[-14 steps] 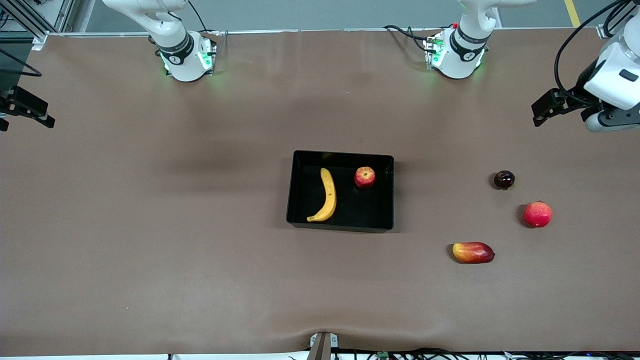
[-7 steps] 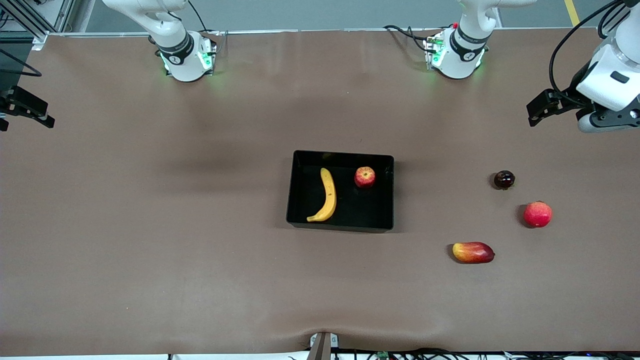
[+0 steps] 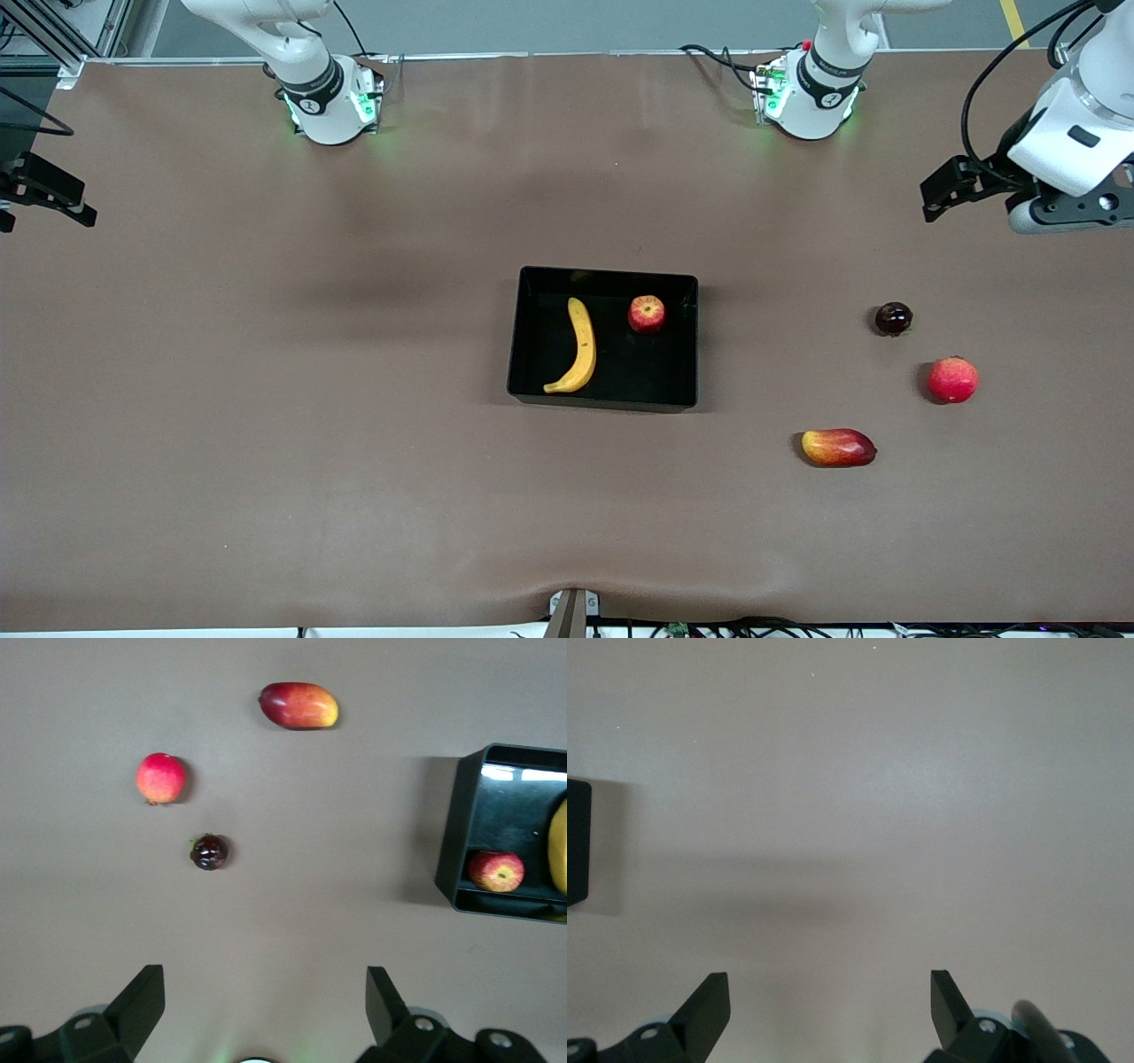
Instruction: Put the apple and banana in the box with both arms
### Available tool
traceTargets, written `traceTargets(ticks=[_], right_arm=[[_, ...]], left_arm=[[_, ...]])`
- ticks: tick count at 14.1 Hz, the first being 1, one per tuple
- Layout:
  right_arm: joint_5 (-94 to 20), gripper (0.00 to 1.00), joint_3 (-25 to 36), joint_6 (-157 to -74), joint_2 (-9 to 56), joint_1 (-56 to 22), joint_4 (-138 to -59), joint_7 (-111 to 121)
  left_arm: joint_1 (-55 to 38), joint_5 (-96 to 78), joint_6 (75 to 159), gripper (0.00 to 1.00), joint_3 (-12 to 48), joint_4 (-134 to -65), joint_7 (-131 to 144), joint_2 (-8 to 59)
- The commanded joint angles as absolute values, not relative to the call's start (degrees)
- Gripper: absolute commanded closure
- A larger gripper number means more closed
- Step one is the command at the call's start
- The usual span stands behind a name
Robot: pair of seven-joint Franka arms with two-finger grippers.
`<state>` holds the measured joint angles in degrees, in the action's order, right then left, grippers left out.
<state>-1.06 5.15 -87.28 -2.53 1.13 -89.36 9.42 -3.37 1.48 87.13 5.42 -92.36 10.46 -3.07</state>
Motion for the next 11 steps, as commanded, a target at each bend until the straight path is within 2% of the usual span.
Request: traceTargets(ticks=[1, 11], right_arm=[[-0.9, 0.0, 5.0, -86.7, -2.3, 1.5, -88.3, 9.1], [-0.9, 0.0, 5.0, -86.7, -2.3, 1.6, -88.3, 9.1]], left_arm=[[-3.5, -0.1, 86.7, 0.0, 5.4, -93.0, 10.4, -4.4], [-3.8, 0.9, 86.5, 0.0, 5.7, -91.1, 10.9, -2.5]])
